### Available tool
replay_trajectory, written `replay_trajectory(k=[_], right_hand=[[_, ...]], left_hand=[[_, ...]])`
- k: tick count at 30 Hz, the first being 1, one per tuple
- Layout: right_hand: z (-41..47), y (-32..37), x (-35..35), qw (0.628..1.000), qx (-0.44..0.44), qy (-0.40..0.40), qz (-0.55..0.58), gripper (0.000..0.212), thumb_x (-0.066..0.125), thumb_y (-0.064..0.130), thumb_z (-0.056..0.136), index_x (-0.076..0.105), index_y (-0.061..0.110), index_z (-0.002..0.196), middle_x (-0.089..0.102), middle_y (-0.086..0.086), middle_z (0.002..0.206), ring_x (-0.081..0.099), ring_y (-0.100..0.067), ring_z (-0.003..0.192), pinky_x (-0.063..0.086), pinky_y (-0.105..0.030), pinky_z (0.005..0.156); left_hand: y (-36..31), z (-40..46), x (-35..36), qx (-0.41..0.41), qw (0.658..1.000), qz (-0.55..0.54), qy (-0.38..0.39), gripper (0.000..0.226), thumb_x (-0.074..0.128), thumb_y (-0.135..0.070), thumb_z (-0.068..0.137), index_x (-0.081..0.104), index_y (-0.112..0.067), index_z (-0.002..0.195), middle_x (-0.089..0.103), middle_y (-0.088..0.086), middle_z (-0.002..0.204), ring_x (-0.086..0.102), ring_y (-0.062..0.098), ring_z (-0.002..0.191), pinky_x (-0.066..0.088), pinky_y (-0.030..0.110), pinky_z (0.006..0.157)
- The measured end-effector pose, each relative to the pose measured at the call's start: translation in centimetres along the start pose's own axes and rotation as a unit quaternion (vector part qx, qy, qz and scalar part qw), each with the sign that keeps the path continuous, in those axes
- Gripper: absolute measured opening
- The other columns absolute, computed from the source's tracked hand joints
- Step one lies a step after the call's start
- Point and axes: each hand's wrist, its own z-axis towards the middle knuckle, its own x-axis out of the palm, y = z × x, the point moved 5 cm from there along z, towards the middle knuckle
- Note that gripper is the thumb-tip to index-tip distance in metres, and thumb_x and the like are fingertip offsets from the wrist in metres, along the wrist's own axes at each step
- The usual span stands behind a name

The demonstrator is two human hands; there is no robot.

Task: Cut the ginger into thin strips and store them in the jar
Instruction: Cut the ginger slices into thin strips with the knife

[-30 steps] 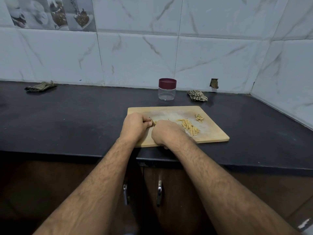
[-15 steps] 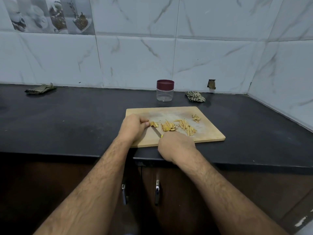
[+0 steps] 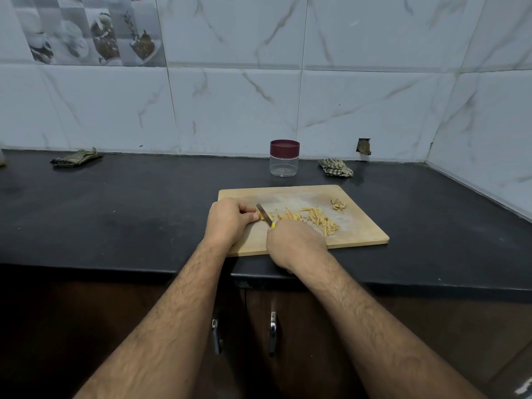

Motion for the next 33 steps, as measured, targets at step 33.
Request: replay_trajectory(k=[33], right_hand=[[0.65,-0.31,0.35,1.000,0.009,0.012,0.008,0.027,0.041,0.023,0.103,0.060,0.012,0.117,0.056,-0.004,0.098,0.053,-0.022,0.088,0.042,-0.033,0.072]], left_hand=[[0.47,-0.01,-0.04,-0.016,0.999,-0.034,-0.008,0.010,0.082,-0.022,0.079,0.078,-0.024,0.088,0.066,-0.018,0.074,0.059,-0.004,0.074,0.037,0.006,0.059]])
